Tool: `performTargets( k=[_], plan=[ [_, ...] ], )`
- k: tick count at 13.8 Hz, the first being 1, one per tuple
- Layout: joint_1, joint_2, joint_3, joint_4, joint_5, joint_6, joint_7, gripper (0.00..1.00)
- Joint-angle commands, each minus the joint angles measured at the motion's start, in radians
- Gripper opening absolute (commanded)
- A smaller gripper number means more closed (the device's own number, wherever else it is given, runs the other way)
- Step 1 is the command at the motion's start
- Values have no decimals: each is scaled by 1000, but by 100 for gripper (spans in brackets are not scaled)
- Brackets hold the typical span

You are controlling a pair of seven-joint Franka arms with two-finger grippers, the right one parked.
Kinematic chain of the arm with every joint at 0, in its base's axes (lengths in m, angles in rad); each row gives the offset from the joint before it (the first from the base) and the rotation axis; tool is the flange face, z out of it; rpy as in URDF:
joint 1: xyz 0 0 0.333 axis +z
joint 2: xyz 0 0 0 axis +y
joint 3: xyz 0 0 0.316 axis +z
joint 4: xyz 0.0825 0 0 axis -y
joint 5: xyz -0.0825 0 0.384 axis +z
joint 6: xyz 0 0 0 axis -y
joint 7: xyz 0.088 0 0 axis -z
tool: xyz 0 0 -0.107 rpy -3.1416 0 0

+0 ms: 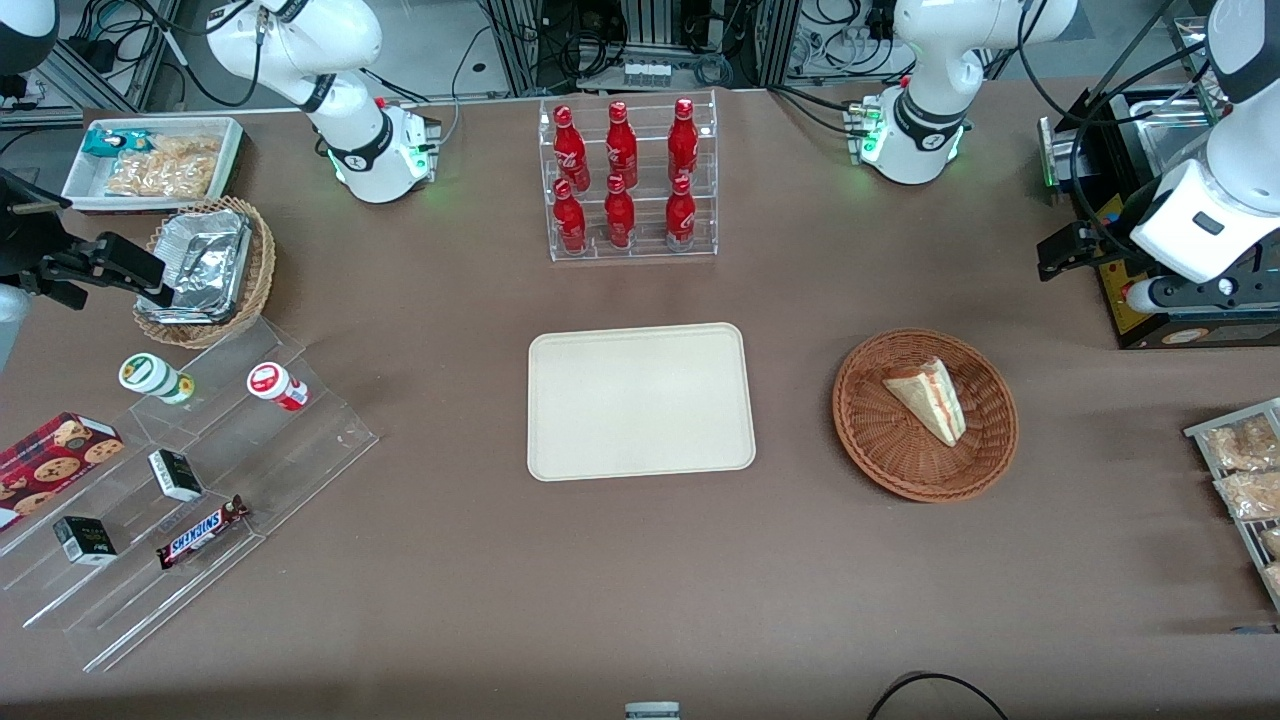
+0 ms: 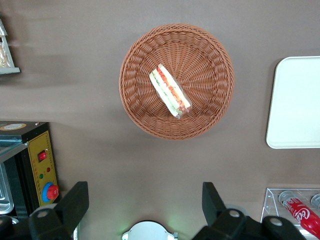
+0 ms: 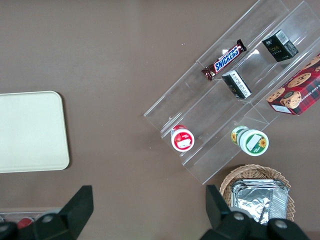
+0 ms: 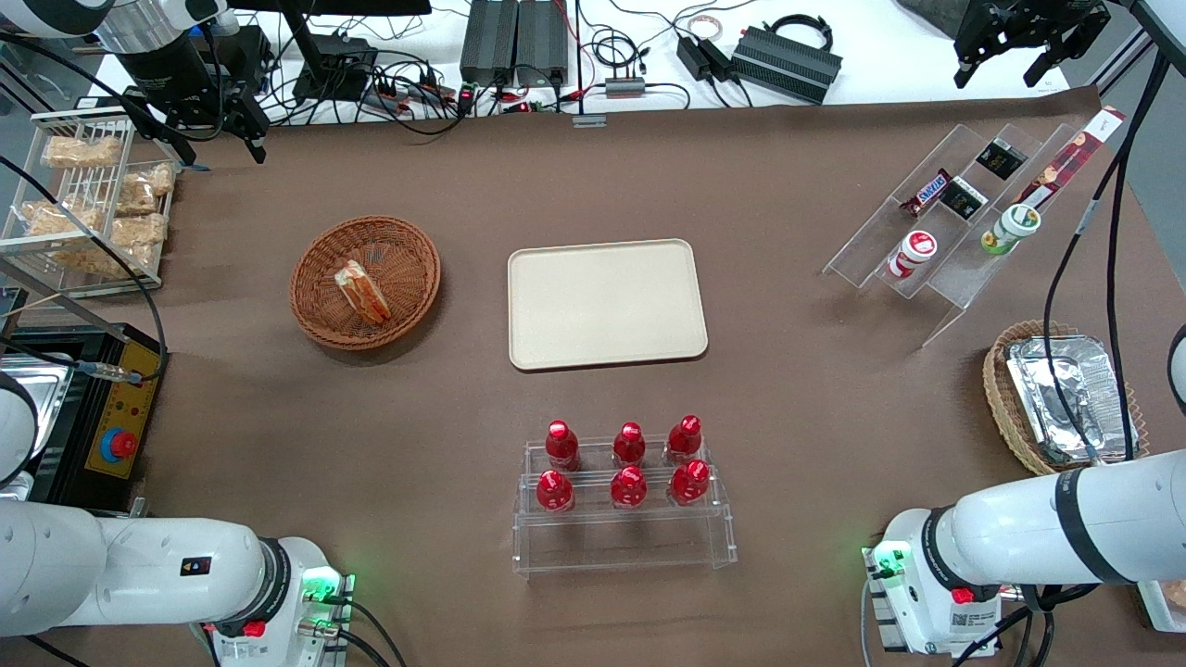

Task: Place sandwich from basket to tray
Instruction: 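Move the left gripper over the wicker basket toward the sandwich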

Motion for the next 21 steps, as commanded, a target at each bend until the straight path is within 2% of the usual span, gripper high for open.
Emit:
performTargets(
  k=[1,4,9,17,21],
  plan=[
    [-8,-3,4,-6,16,12,9,100],
    [-10,-2,2,-58,16,34,9,100],
    [-10,-8,2,-223,16,187,11,100],
    [-24,0,2,-574,14,664,-15,100],
    [-53,35,2,-592,14,727,-252,100]
  ],
)
